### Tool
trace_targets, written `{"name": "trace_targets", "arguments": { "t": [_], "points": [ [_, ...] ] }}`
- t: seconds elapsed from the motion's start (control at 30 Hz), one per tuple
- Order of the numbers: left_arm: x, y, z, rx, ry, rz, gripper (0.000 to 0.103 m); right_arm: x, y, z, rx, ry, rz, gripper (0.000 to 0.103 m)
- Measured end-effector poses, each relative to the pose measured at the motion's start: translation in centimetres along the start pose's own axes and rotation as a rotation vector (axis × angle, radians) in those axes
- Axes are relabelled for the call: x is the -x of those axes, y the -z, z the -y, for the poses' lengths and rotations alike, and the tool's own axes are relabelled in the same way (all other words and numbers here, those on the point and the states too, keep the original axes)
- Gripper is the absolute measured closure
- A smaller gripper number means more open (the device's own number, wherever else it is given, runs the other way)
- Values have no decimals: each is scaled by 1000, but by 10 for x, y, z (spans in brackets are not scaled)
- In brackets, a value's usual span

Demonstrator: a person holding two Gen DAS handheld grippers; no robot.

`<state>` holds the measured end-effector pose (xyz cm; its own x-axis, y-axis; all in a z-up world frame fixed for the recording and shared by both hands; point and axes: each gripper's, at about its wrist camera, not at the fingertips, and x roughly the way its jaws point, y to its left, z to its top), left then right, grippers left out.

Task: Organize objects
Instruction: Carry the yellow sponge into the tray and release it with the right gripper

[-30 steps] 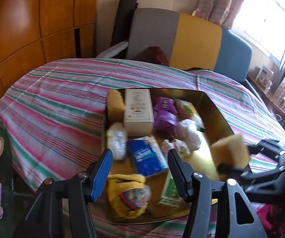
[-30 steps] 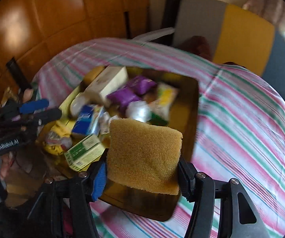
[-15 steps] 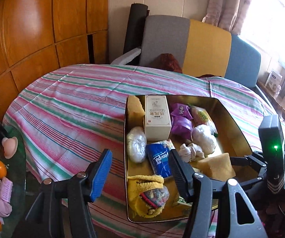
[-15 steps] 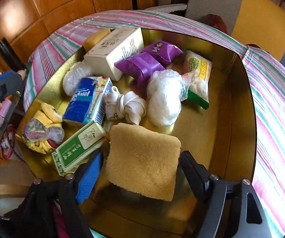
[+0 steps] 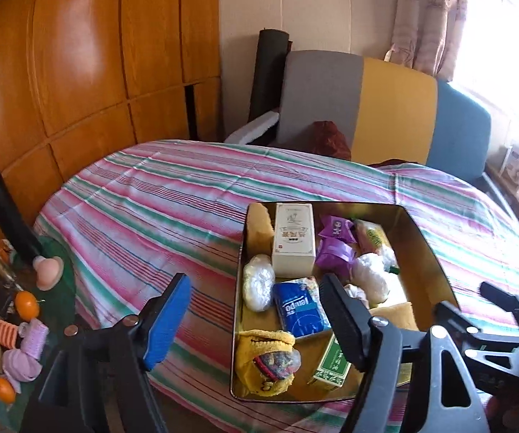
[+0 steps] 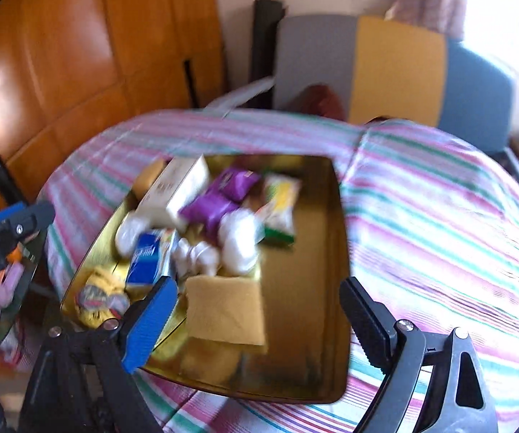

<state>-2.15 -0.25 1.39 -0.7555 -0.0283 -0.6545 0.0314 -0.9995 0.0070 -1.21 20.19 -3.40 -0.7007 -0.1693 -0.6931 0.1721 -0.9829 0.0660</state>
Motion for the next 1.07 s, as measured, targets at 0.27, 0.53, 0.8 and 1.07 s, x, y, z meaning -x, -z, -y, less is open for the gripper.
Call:
{"name": "trace_targets", "arguments": {
  "t": [0.27, 0.53, 0.8, 1.07],
  "points": [
    [-5, 11, 6, 18, 34, -50, 30, 19, -3, 5, -34, 39, 66, 11],
    [-3, 14, 10, -19, 18, -17, 31, 25, 0, -3, -14, 45, 81, 11],
    [-4, 14, 8, -27, 14, 6, 35, 22, 0, -6, -9, 48, 72, 11],
    [-4, 14, 6, -28, 28, 11, 36, 19, 0, -12, 3, 41, 68, 11]
  ]
}}
